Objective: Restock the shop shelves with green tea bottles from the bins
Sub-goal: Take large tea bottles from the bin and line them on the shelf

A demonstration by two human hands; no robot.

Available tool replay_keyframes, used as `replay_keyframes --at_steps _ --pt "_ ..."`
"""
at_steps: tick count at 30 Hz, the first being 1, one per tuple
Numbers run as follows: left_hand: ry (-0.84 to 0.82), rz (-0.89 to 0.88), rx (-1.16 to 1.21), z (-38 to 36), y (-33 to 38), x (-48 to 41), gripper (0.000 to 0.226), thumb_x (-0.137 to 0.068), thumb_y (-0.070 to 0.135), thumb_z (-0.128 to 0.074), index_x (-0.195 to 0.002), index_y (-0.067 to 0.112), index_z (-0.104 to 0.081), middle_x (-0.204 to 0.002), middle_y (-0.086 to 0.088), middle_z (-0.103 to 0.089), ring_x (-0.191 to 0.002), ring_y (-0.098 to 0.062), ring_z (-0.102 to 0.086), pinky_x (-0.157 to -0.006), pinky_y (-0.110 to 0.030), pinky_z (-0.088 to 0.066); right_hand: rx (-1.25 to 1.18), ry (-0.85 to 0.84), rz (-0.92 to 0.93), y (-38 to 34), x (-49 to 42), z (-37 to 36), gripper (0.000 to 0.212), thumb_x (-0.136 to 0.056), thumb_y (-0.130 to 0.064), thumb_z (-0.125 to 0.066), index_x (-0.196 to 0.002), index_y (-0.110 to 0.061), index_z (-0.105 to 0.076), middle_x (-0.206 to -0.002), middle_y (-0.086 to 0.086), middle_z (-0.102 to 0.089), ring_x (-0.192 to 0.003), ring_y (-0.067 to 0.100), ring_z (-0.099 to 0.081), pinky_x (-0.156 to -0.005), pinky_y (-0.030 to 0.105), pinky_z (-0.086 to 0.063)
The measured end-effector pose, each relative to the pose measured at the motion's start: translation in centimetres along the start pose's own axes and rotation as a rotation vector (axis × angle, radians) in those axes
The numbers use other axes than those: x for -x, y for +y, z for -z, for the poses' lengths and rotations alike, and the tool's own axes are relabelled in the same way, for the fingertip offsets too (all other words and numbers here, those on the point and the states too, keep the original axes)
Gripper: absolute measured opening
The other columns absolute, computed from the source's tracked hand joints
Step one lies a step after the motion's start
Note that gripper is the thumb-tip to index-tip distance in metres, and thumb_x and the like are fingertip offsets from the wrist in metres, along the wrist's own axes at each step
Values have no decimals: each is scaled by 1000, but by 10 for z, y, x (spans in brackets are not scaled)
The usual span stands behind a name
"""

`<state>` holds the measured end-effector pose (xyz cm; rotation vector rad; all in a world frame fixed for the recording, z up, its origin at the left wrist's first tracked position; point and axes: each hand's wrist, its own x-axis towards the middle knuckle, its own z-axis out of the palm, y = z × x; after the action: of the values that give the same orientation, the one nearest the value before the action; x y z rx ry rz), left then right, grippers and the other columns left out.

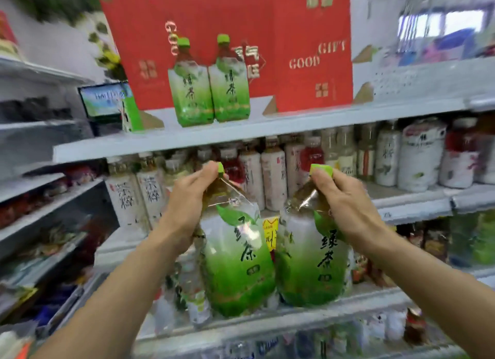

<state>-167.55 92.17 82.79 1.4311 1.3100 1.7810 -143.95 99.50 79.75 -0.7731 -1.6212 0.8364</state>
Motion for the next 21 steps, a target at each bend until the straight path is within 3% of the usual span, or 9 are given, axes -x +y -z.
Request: replay_keyframes --at_steps 3,6,10,14,17,18,21 --pt "-33 -54 8 2 35 -26 47 -79 51 -57 -84 8 -75 -95 -17 -77 -91 -30 -75 -83 -35 -57 8 27 76 -40 -35 5 50 -100 -51 -45 -83 -6 -61 -58 -9 -52 -45 2 -45 -45 21 -40" --pt "-36 -92 4 0 64 -51 45 -83 52 -57 -72 14 -79 -94 -16 -77 -94 -30 -74 -91 -39 -54 -59 29 142 -80 -72 12 48 -101 -48 -46 -80 -6 -59 -56 -7 -53 -40 4 -44 -40 22 -39" --pt "1 -121 -47 -4 86 -88 51 -98 48 -53 -65 21 -80 -85 -6 -78 -80 -22 -71 -87 -39 -48 -7 79 266 -128 -123 22 56 -102 -45 -47 -93 9 -60 -63 1 -49 -37 2 -45 -40 18 -39" --pt "33 -72 5 -8 98 -125 46 -98 47 -56 -71 16 -77 -77 -3 -75 -72 -19 -67 -79 -34 -50 70 108 406 -161 -175 24 44 -100 -47 -49 -79 -9 -57 -70 4 -53 -54 15 -51 -59 37 -48" --pt "44 -4 75 -9 99 -150 38 -96 48 -58 -89 13 -71 -89 -8 -70 -83 -25 -64 -88 -39 -48 89 163 426 -168 -217 21 44 -99 -51 -50 -68 -18 -49 -65 -1 -48 -59 19 -50 -66 46 -49" --pt "48 8 89 -10 98 -159 36 -96 48 -58 -87 15 -70 -87 -6 -71 -82 -24 -64 -87 -38 -49 101 183 416 -169 -230 19 45 -98 -52 -49 -66 -20 -47 -62 -4 -47 -57 18 -49 -66 46 -48" --pt "36 74 179 -14 94 -177 36 -98 45 -56 -82 16 -71 -72 -2 -74 -64 -19 -70 -61 -29 -58 132 163 354 -165 -264 11 45 -97 -55 -48 -72 -18 -51 -67 0 -51 -62 21 -53 -74 52 -53"
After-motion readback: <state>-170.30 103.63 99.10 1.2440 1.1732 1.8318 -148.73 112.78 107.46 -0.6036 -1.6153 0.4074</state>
